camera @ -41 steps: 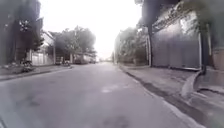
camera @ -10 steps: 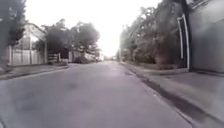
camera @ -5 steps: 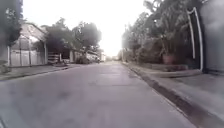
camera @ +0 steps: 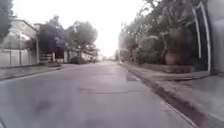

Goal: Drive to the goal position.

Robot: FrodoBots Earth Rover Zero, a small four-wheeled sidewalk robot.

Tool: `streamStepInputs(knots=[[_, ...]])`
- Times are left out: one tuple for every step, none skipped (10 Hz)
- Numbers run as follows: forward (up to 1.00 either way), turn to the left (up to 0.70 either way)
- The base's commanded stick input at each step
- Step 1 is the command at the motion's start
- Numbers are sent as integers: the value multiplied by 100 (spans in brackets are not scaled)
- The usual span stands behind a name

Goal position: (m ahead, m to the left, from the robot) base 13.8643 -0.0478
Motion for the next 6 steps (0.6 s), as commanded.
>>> streamStepInputs(knots=[[100,0],[100,-31],[100,-40],[100,-22],[100,0],[100,0]])
